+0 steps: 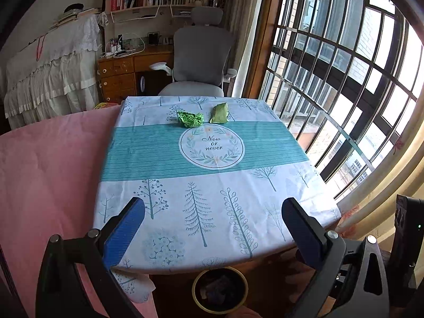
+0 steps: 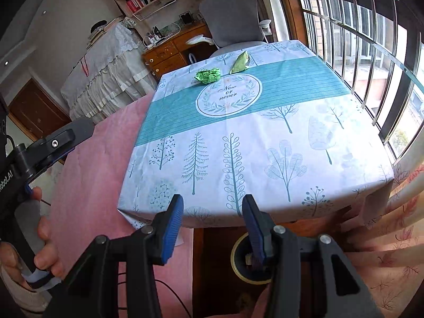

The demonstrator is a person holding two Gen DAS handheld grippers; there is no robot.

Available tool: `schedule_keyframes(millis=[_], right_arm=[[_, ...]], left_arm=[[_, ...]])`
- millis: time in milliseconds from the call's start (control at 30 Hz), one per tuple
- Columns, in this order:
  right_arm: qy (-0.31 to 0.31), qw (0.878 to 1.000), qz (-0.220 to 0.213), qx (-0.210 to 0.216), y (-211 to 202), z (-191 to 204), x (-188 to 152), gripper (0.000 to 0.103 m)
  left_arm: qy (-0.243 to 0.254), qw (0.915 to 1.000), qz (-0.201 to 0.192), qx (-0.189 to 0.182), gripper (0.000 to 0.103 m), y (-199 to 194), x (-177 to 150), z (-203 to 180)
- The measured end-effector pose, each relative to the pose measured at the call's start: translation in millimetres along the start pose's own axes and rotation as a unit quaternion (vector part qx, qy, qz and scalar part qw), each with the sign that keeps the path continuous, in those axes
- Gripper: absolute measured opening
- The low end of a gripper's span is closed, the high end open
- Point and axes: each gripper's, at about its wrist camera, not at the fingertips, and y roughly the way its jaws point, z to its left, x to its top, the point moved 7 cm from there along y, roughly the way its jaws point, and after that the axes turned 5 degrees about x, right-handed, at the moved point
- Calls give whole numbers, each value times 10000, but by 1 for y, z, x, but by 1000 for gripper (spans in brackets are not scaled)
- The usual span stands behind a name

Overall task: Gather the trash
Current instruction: 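Raise both tools away from the bin back over the table, then grasp the crumpled green wrapper with left tool while right tool grasps green packet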

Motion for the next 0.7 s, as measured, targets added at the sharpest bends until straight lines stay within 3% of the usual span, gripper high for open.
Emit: schedule_keyframes(millis=[367, 533, 700], right_arm=[[-65, 9999, -109, 21, 33, -26, 90, 47], [-220, 9996, 43, 190, 71, -48, 148, 47], [-289, 9985, 356, 303, 115, -78, 207, 47]], left_arm=[[-184, 9995, 155, 217, 102, 60, 59, 12], [-355, 9978, 311, 472, 102, 116, 88, 12], [-693, 9924, 772, 669, 102, 190, 112, 10]])
